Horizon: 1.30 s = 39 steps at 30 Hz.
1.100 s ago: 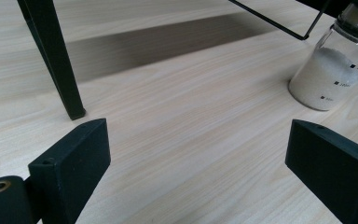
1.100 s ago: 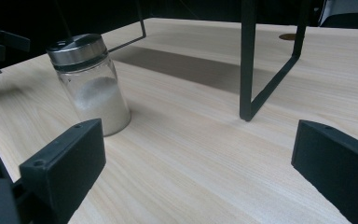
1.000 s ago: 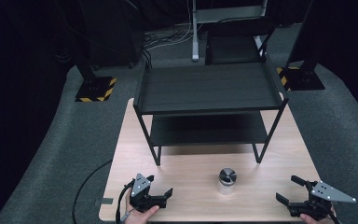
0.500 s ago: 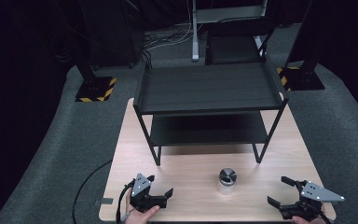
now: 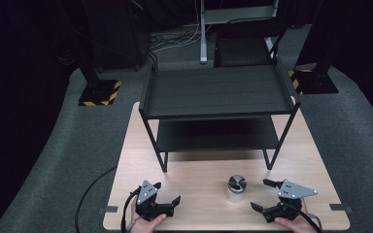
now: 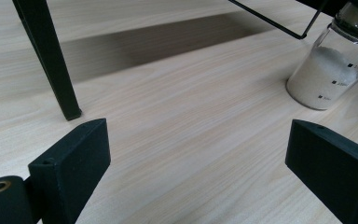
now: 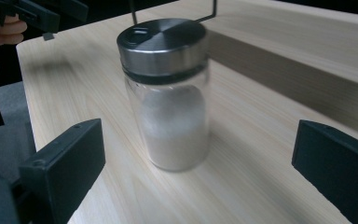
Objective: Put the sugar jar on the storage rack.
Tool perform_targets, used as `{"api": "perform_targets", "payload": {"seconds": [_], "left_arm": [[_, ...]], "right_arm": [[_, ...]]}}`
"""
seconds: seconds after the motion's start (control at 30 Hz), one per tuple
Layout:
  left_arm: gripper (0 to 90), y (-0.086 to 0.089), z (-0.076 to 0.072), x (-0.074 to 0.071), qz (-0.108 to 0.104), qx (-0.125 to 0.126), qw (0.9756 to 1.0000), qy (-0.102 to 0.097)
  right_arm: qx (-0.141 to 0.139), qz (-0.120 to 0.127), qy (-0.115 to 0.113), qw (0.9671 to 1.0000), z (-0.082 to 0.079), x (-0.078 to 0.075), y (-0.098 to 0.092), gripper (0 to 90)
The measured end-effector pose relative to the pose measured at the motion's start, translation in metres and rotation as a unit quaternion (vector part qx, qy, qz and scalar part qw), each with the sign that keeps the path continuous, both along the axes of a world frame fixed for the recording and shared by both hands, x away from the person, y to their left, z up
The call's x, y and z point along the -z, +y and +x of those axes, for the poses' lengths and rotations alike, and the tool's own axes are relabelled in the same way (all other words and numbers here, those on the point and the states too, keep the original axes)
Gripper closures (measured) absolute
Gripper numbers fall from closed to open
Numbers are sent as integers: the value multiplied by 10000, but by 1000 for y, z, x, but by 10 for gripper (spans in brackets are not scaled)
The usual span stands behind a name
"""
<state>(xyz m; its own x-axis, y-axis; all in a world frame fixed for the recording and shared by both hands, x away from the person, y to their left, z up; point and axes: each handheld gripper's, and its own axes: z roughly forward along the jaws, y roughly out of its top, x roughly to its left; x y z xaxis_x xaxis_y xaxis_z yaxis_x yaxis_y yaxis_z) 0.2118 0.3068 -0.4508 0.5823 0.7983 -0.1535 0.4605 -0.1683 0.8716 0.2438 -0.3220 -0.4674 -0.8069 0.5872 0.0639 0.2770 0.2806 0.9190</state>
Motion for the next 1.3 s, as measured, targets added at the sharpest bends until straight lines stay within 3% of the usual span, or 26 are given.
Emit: {"api": "perform_targets", "payload": {"seconds": [0.4,0.5,0.6,0.67,0.77,0.97,1.3], "left_arm": [[65,1,0,0,-11,9,10000,-1],[65,1,0,0,-9,16,10000,-4],[65,1,1,0,-3,24,10000,-3],[65,1,0,0,-8,27,10000,-6],[65,1,1,0,-6,33,10000,-2],[65,0,2,0,10,50,10000,6],[65,0,2,0,17,51,10000,13]], "right_arm": [[-187,-119,107,9997,28,9,49,46],[-140,-145,67,9998,30,11,56,93],[-153,-219,-78,9996,30,12,59,295],[-118,-375,-175,9991,28,8,65,315],[-94,-496,-77,9987,30,0,68,317],[-45,-343,-9,9994,30,-5,64,317],[-56,98,-322,9994,30,-37,55,317]]}}
